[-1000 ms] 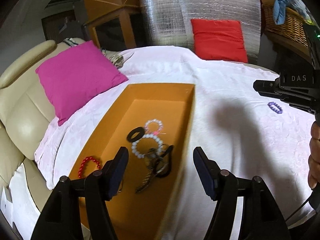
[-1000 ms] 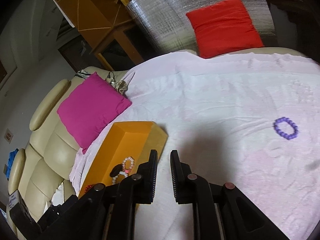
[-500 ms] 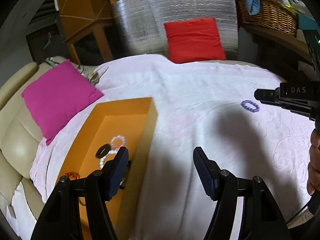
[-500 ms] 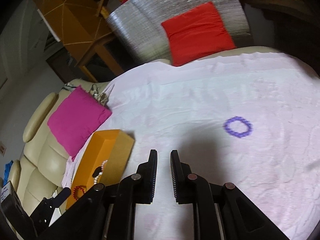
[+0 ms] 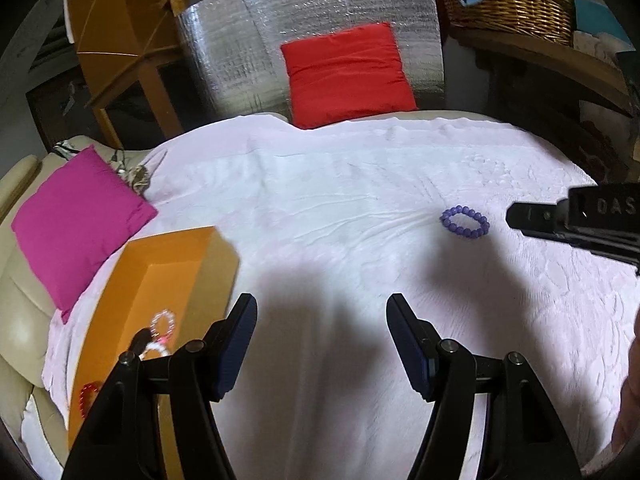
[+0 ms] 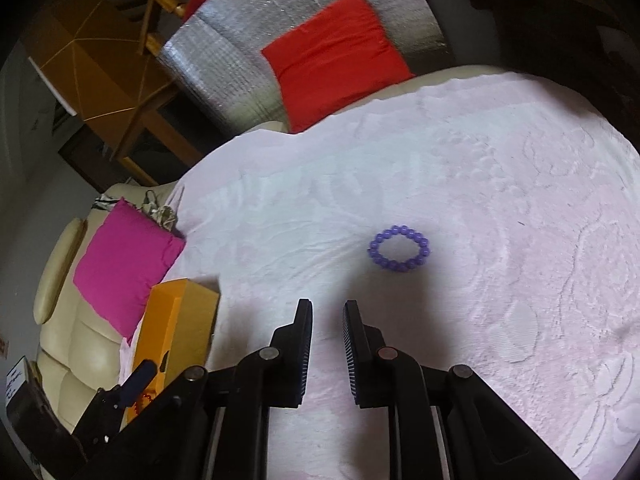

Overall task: Organize jewelry
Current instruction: 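Move both tools away from the box toward the purple bead bracelet, then grasp the purple bead bracelet with the right gripper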

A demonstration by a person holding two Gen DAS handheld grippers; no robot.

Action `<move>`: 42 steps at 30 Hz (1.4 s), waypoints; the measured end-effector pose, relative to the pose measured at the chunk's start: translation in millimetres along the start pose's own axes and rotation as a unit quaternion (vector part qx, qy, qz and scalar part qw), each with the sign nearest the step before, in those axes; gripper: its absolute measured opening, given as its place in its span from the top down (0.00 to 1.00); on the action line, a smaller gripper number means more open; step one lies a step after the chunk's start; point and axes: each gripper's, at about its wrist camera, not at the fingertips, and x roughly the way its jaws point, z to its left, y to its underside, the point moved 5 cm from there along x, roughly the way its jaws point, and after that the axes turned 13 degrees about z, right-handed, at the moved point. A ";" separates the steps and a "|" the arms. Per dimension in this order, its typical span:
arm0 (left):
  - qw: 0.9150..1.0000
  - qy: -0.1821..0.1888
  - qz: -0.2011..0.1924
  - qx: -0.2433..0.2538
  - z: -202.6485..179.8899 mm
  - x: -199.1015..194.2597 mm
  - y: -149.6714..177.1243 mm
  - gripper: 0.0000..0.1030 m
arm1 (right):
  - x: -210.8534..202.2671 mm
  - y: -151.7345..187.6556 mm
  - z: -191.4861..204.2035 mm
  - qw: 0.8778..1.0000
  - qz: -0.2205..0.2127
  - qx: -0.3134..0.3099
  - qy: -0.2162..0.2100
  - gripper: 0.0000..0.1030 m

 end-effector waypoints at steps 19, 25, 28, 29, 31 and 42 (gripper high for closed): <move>0.998 0.037 0.053 -0.023 -10.4 86.4 -15.1 0.34 | 22.9 -33.2 -50.6 0.997 0.009 0.066 -0.024 0.63; 0.998 0.019 0.048 -0.027 6.3 89.7 -17.1 0.34 | 45.3 -40.8 -43.2 0.997 0.015 0.067 -0.034 0.63; 0.998 0.010 0.056 -0.037 16.7 94.8 -16.1 0.34 | 56.9 -46.6 -38.9 0.997 0.018 0.065 -0.031 0.63; 0.997 0.008 0.059 -0.041 20.2 96.6 -15.5 0.34 | 59.9 -48.2 -37.6 0.997 0.018 0.064 -0.031 0.63; 0.997 0.004 0.065 -0.044 25.6 99.8 -14.4 0.34 | 67.2 -52.1 -35.7 0.998 0.017 0.062 -0.027 0.63; 0.996 0.007 0.078 -0.045 33.7 108.8 -14.9 0.34 | 101.9 -59.7 -43.8 0.998 0.029 0.051 0.027 0.63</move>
